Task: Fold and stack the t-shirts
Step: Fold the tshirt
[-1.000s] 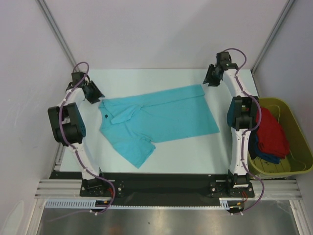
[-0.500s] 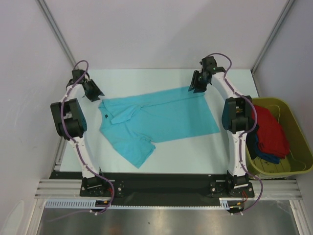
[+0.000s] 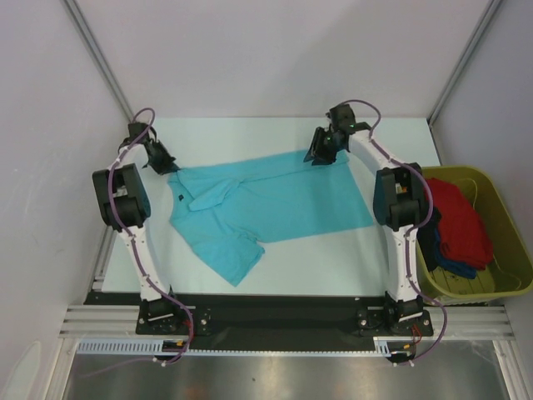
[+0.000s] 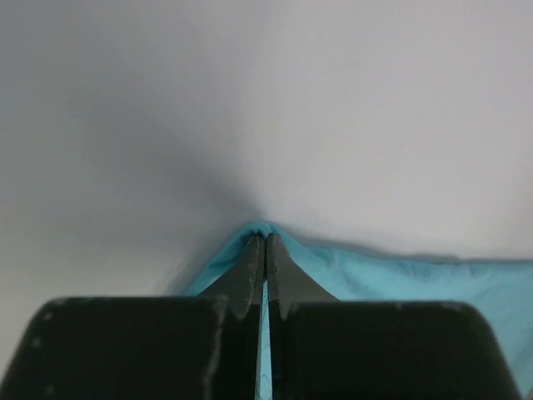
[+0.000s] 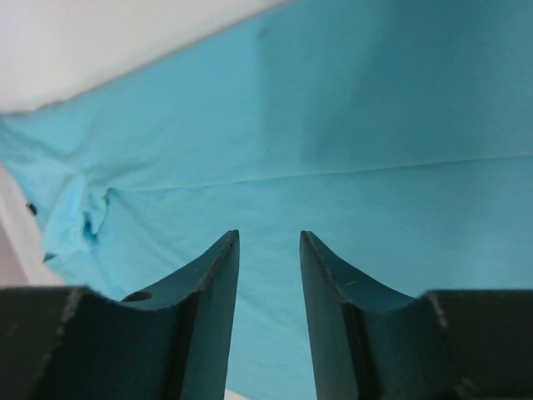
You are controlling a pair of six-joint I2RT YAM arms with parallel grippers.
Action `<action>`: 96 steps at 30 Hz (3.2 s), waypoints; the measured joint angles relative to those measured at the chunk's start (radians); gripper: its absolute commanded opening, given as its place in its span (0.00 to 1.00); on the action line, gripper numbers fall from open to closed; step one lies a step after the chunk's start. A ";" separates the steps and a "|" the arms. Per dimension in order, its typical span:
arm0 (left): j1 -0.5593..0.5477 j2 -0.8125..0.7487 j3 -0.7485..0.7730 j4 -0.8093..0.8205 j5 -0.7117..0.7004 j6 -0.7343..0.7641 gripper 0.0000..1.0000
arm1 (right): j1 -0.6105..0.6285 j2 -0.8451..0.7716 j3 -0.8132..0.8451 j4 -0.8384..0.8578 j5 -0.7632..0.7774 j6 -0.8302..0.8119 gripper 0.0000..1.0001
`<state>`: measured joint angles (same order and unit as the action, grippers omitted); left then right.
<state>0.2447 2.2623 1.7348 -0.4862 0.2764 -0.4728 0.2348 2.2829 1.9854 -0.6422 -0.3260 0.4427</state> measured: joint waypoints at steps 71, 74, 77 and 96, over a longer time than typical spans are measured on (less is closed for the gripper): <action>-0.053 -0.593 -0.855 0.266 0.070 -0.068 0.56 | 0.467 0.301 0.003 0.625 -0.100 0.762 0.12; -0.053 -0.582 -0.847 0.269 0.070 -0.068 0.53 | 0.468 0.301 0.003 0.619 -0.098 0.756 0.06; -0.053 -0.567 -0.833 0.269 0.070 -0.068 0.48 | 0.468 0.301 0.005 0.614 -0.098 0.751 0.02; -0.053 -0.597 -0.802 0.233 0.072 -0.056 0.10 | 0.460 0.280 0.035 0.492 -0.132 0.681 0.00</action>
<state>0.1921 1.6657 0.9329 -0.2535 0.3485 -0.5293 0.6952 2.5626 2.0201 -0.1505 -0.4580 1.1236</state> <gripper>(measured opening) 0.103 0.039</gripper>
